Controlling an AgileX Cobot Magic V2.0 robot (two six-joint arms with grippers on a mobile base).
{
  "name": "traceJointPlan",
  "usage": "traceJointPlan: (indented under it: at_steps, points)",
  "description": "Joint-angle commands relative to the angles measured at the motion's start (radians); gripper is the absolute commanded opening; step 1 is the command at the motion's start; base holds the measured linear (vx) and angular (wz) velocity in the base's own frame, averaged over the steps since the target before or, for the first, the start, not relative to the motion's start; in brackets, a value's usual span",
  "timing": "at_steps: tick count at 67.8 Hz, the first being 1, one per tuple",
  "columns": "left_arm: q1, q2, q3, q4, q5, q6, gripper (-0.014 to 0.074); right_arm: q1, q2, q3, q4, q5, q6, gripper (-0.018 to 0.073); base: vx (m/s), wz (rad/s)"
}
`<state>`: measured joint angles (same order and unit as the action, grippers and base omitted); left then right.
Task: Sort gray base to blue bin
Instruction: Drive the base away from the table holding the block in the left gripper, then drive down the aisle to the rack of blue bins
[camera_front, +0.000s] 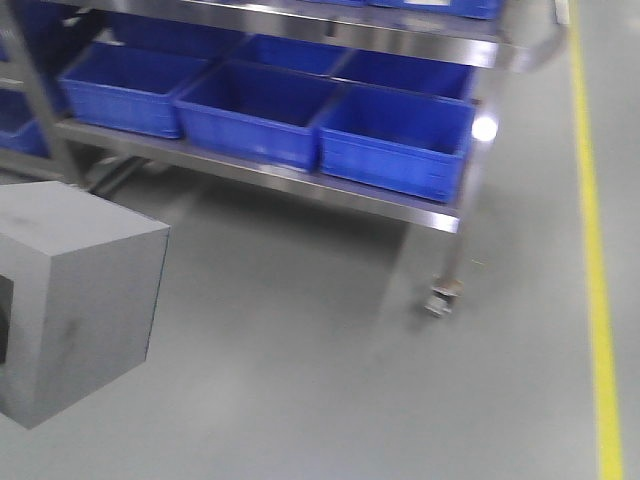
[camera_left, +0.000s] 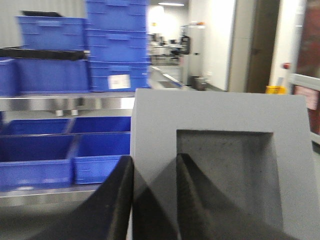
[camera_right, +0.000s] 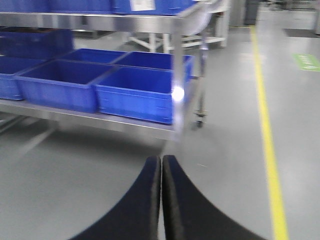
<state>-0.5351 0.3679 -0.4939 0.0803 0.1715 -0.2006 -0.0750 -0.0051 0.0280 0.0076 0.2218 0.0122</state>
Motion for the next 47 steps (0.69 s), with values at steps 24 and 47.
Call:
traceJointPlan:
  at_steps: [24,47]
  points:
    - [-0.005,0.009,-0.031,-0.004,-0.109,-0.006,0.0006,-0.005,0.018,0.002,-0.008,-0.074,-0.012,-0.0005,0.23,0.78]
    - [-0.005,0.009,-0.031,-0.004,-0.109,-0.006,0.0006,-0.005,0.018,0.002,-0.008,-0.074,-0.012,-0.0005,0.25,0.64]
